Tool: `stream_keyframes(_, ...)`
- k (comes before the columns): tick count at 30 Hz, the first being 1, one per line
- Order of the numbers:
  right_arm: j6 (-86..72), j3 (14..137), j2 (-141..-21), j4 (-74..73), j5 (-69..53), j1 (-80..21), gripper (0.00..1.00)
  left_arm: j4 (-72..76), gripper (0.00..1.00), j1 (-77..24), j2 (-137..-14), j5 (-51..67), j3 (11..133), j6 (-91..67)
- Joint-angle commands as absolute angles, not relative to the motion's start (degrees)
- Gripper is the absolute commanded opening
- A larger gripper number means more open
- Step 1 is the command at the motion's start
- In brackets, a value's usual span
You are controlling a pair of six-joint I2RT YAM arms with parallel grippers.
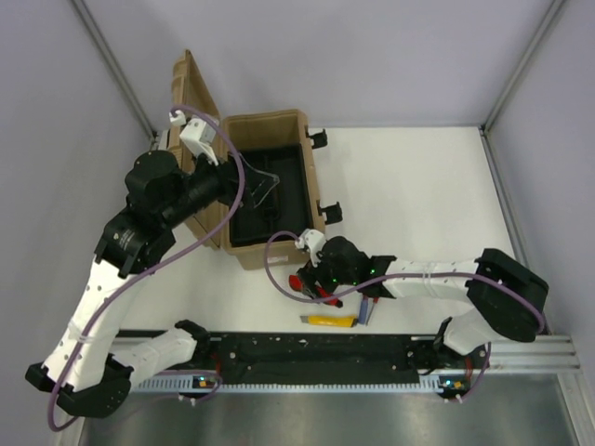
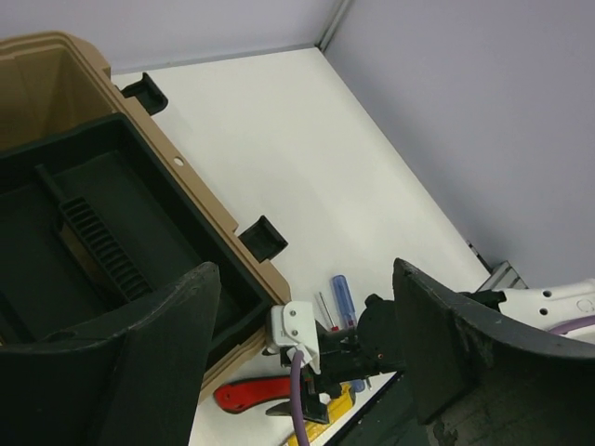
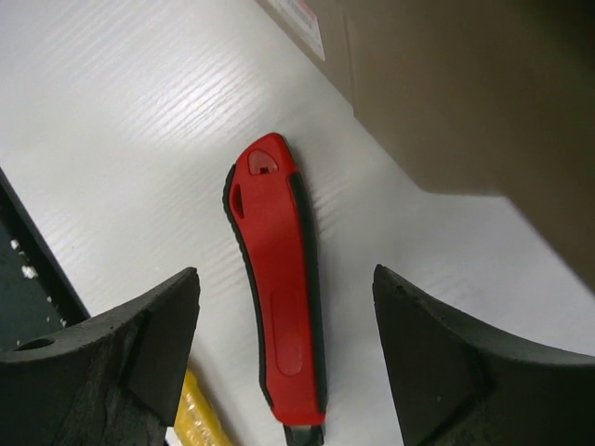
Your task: Pack the tool kit
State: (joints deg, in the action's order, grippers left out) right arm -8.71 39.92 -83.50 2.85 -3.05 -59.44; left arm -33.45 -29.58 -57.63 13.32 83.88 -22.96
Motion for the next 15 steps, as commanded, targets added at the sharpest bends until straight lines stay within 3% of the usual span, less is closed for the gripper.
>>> stream_keyframes(1, -6.2, 39.8, -86.6, 8.3, -0.9, -60.5, 0.73, -33.5, 0.79, -29.9, -56.2, 12.7, 85.4, -21.6)
stream_keyframes(15, -7.3, 32.2, -81.7, 16.2, 7.0, -67.1, 0.74, -34.8, 0.81, -29.9, -52.1, 14.1, 89.0, -21.1)
